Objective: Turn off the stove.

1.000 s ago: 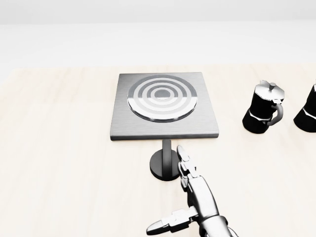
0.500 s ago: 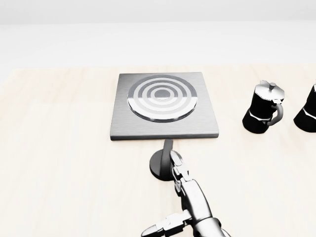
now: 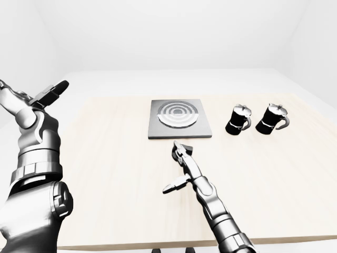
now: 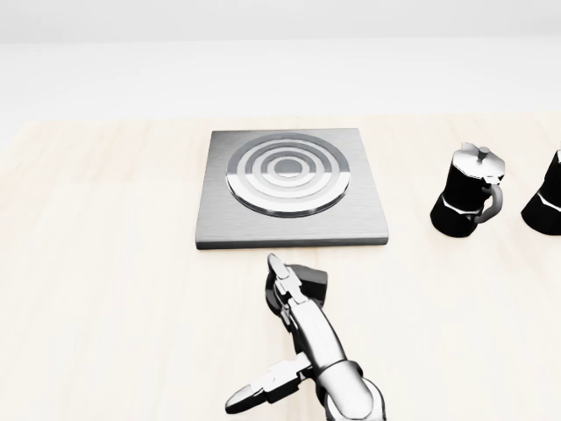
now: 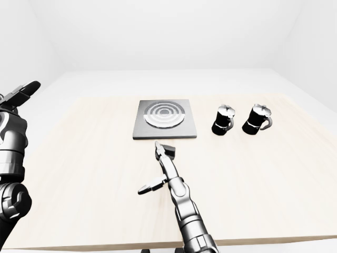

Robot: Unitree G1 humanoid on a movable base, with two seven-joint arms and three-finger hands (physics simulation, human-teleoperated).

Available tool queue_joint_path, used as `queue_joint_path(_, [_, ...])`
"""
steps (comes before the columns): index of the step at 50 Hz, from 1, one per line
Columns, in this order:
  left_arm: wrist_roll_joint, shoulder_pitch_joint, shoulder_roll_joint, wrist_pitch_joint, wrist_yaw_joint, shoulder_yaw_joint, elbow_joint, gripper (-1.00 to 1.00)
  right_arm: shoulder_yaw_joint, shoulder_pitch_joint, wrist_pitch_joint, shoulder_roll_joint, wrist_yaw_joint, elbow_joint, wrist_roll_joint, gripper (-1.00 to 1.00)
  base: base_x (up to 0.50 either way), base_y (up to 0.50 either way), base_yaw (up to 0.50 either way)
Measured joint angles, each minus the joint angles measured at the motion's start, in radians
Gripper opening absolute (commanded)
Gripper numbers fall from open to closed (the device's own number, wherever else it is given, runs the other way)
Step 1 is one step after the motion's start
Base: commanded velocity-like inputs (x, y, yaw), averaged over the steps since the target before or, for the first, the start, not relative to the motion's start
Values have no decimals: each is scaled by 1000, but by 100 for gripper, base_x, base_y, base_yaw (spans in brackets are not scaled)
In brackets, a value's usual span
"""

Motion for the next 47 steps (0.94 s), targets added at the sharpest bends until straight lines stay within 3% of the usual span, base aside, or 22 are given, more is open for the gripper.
queue_joint_path(15, [-2,-1,0,0,-2,0,0,100,-73,-238,0,25,-27,221,30,100,0,0,0])
queue_joint_path(20, [-2,-2,-1,0,-3,0,2,100,-114,-312,14,54,-70,297,65,100,0,0,0])
queue_joint_path(25, [-2,-4,-1,0,-5,0,5,100,-150,-377,49,71,-109,320,107,100,0,0,0])
queue_joint_path(33, [-3,-4,-1,0,-5,-1,4,100,-193,-478,175,-96,-159,143,129,100,0,0,0])
queue_joint_path(40, [-4,-4,-1,0,-5,0,4,100,-203,-509,175,-193,-168,-129,93,100,0,0,0])
queue_joint_path(47, [-5,-3,0,0,-5,0,3,100,-190,-546,175,-231,-131,-361,17,100,0,0,0])
